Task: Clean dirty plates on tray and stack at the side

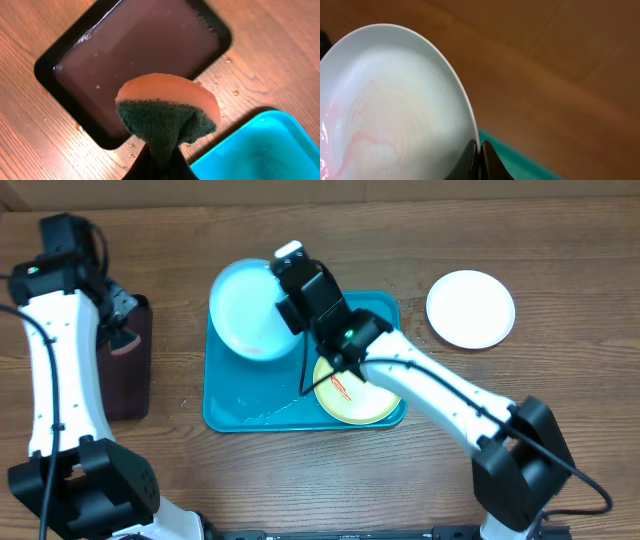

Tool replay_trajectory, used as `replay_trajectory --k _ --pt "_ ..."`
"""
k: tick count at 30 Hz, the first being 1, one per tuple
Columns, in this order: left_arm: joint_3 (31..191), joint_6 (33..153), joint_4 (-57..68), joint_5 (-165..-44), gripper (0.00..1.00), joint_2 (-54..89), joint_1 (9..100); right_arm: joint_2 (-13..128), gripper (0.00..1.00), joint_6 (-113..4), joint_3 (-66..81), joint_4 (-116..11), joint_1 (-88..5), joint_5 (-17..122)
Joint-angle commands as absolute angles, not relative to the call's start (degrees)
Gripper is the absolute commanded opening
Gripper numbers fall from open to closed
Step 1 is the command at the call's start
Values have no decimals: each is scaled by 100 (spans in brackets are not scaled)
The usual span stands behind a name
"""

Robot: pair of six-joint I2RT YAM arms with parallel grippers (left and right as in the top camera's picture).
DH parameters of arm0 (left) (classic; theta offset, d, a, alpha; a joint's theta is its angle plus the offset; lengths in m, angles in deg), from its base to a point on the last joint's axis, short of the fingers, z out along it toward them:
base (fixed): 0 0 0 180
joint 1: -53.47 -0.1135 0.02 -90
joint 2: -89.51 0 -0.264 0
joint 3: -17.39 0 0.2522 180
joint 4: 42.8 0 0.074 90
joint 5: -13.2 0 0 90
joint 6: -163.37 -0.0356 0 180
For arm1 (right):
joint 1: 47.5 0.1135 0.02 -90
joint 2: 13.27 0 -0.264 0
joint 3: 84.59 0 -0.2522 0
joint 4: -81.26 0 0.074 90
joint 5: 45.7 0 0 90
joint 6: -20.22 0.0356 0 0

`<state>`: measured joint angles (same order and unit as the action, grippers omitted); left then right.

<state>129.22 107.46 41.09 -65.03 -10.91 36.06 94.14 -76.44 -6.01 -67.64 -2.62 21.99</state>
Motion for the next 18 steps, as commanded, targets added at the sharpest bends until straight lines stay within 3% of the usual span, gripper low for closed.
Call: replay_trajectory --k 1,9,18 --pt "12707 10547 4059 -6894 4 -1132 3285 9270 4 -9589 -743 -7059 99 387" --pt "12454 10551 3924 -6942 4 -1132 2946 9270 4 -12299 -743 -7564 595 -848" --pt "12452 10505 3924 -7196 4 -1132 2948 9270 4 -12603 -743 -7734 661 -798"
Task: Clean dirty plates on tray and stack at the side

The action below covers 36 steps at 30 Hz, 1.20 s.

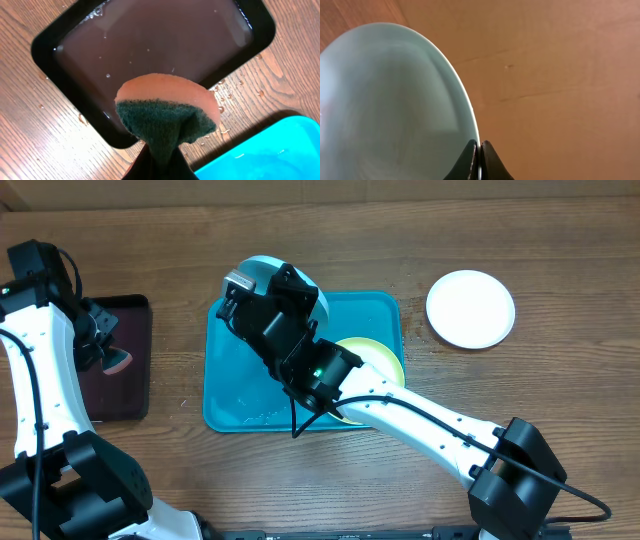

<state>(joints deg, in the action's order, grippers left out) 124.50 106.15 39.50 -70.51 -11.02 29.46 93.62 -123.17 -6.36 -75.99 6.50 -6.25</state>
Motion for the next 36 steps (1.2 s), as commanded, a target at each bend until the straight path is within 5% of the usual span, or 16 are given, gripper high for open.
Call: replay_trajectory --k 1,12,16,21,27,36 --pt "12452 10508 3924 -7198 4 -1132 2948 9270 4 -12704 -743 -7771 661 -800" --pt "12452 10505 3921 -7198 4 -1132 2948 9270 4 -13163 -743 -8294 661 -896" --pt "12452 10505 3921 -7198 4 -1132 2948 9270 4 -10942 -732 -7557 552 -282" --pt "12452 10505 3928 -7202 4 -1132 2948 9399 4 -9012 -443 -6685 -325 2940" --pt "12452 10505 3926 -7242 4 -1132 2948 9128 4 -6387 -435 -6637 -1315 3224" --pt "12452 10505 3843 -7242 4 -1132 2950 8980 4 -5777 -417 -6449 -2563 6153"
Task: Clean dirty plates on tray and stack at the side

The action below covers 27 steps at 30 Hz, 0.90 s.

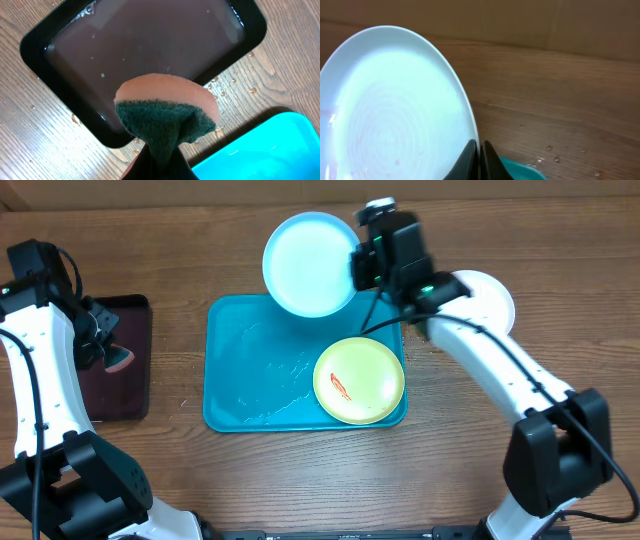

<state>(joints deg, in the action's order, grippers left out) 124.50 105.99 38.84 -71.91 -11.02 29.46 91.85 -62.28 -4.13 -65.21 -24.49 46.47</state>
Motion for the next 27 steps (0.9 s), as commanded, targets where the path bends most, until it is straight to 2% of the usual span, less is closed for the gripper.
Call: replay_trajectory --k 1,6,11,20,27 --pt "12452 10508 3830 -7242 4 -1134 2950 9006 4 -5777 -417 -6362 -2581 6256" --pt "12428 10470 3797 -7399 4 -1137 2972 9380 4 -5799 -408 -5927 -2430 6367" --pt "12386 9461 3585 -8555 4 -1137 3132 10092 4 -5795 -408 -6125 -2132 6343" --pt "12373 8982 3624 -8802 4 -1137 3901 10918 4 -5473 -408 -6523 -1754 5683" --pt "11715 8989 2933 -8894 4 -1145 4668 11281 4 -5469 -406 -6740 -1407 5322"
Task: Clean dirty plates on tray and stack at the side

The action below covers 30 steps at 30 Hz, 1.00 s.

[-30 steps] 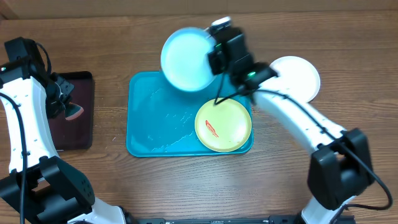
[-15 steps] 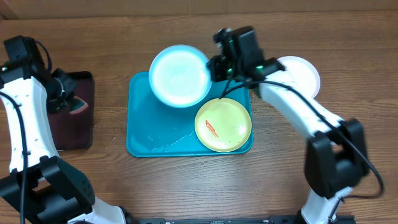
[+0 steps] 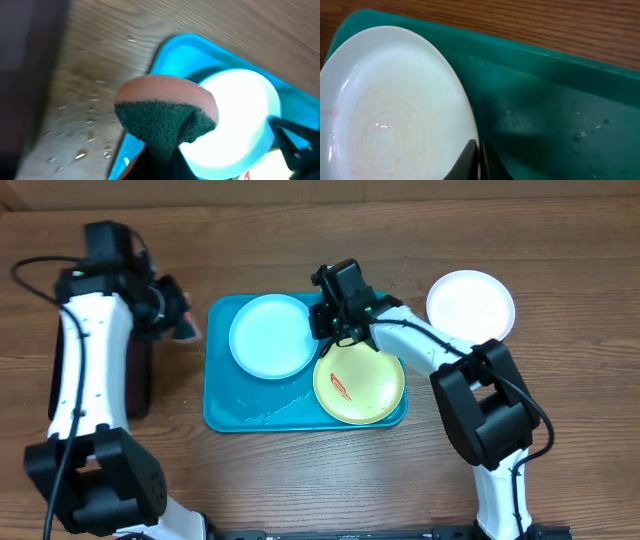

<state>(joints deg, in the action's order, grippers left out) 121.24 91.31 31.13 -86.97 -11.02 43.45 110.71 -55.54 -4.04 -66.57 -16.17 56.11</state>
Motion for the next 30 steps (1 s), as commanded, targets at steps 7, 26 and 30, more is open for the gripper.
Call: replay_trajectory --k 7,26,30 --pt "10531 9437 1631 -8887 4 -1248 5542 11493 4 -5447 -406 -6777 -1190 5185" --pt "10353 10086 977 -7200 4 -2658 5940 11493 4 -5456 -406 -6622 -1162 5178" --pt "10681 10086 1487 -6271 4 -2584 5794 11493 4 -5456 -406 -6622 -1162 5180"
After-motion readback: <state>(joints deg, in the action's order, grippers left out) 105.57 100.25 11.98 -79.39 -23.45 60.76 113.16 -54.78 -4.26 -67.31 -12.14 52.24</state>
